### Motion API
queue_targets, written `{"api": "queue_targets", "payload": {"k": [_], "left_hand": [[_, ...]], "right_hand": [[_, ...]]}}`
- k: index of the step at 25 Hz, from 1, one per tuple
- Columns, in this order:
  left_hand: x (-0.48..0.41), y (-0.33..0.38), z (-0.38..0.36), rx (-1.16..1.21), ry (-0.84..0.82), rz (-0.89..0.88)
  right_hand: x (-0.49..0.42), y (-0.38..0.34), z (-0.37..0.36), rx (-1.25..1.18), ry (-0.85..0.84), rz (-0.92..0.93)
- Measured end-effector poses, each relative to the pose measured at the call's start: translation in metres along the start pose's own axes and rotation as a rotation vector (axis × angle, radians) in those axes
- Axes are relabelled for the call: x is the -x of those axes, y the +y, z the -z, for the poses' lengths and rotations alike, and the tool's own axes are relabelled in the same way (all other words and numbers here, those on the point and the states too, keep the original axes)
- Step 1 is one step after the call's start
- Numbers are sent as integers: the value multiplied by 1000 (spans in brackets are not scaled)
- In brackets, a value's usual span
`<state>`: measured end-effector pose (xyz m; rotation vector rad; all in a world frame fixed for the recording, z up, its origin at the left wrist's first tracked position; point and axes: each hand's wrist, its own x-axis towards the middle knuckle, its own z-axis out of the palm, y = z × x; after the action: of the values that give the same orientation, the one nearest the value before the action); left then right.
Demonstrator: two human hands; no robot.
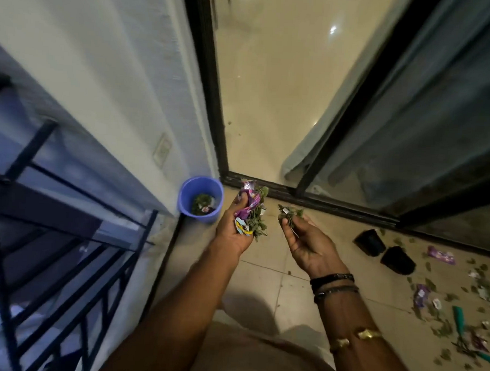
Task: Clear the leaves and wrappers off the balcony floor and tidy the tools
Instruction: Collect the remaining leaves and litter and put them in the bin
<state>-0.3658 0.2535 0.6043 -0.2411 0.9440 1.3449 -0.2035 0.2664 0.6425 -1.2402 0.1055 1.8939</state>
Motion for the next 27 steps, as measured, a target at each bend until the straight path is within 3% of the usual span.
{"api": "queue_targets", "payload": {"k": [7,12,16,19,22,27], "left_hand": [[-95,111,95,114,231,-84],[-243,135,171,143,417,-114],[-390,134,238,114,506,-72],[-453,132,279,39,634,-89],[-458,136,287,107,665,-128],[-374,153,233,54,700,-76]], "right_hand": [[-152,90,-107,198,45,-224],[-333,151,-115,378,84,-432],[-488,212,-111,533,110,-436],[-569,247,-100,724,25,-469],[-594,254,-93,859,38,-472],[-506,209,-112,590,127,-336]]}}
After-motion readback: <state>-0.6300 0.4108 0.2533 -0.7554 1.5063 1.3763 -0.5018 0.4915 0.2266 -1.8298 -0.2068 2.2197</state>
